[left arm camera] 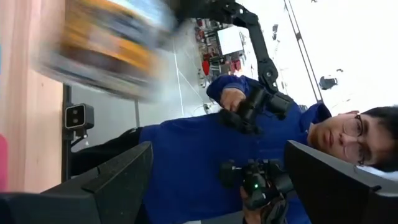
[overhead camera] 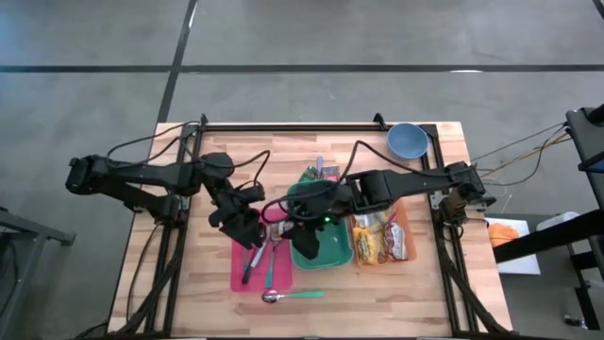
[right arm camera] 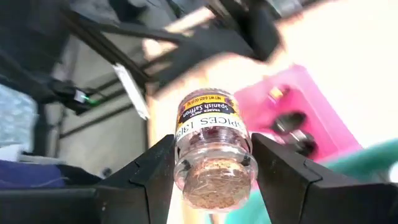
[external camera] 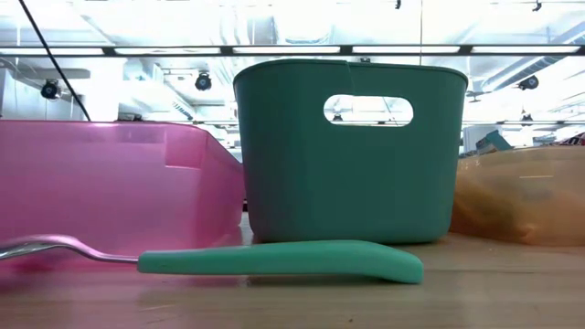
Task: Pick & Place Food Item
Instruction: Put the brown seasoning bottle into the green bin
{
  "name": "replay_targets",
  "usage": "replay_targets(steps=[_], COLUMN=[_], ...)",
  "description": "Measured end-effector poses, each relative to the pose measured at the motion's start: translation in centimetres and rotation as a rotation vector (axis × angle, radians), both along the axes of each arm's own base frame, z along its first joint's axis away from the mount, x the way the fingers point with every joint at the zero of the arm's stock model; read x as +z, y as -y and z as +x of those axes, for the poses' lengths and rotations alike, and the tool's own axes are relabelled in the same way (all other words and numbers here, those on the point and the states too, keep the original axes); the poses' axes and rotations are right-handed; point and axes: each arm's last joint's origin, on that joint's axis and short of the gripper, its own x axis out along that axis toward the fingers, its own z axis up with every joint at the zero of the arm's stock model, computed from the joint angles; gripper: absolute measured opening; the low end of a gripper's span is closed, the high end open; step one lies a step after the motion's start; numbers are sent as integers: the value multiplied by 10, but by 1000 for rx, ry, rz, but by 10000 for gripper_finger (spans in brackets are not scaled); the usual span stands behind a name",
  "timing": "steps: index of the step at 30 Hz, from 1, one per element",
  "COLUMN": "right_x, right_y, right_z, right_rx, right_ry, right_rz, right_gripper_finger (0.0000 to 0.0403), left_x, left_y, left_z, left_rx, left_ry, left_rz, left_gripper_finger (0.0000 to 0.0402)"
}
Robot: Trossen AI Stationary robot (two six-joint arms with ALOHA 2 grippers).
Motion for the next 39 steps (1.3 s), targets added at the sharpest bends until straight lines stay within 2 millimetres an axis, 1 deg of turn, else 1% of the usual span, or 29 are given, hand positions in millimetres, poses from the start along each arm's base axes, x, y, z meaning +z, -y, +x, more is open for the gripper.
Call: replay_targets(steps=[6, 10, 13, 16, 19, 22, 25, 29, 35, 39], right_x=[-13, -24, -38, -56, -75, -95, -109, -122, -144, -160], right_y=[7, 15, 20, 21, 19, 17, 17, 18, 18, 18], right_z=[-10, -14, -12, -5, 3, 9, 9, 9, 17, 20], right_rx=[-33, -48, -54, -53, -25, -35, -69, -75, -43, 0], right_ry=[-170, -289, -387, -471, -552, -638, -733, -818, -883, -932], right_rz=[-40, -69, -83, -92, -62, -36, -28, -44, -55, -91], right_gripper_finger=[186, 186, 186, 186, 186, 186, 186, 186, 186, 186], left_x=[7, 7, 7, 6, 6, 7, 12, 21, 30, 31], left_y=[0, 0, 0, 0, 0, 0, 0, -1, -2, -3], left_z=[-7, -7, -7, -7, -8, -10, -18, -35, -59, -69], left_rx=[-1, 2, 2, 6, 5, 5, 1, 3, 39, 83], left_ry=[38, 42, 38, 34, 29, 23, 30, 55, 79, 59], left_rz=[6, 8, 8, 9, 9, 9, 9, 15, 37, 60], left_gripper_finger=[360, 360, 360, 360, 360, 360, 360, 360, 360, 360])
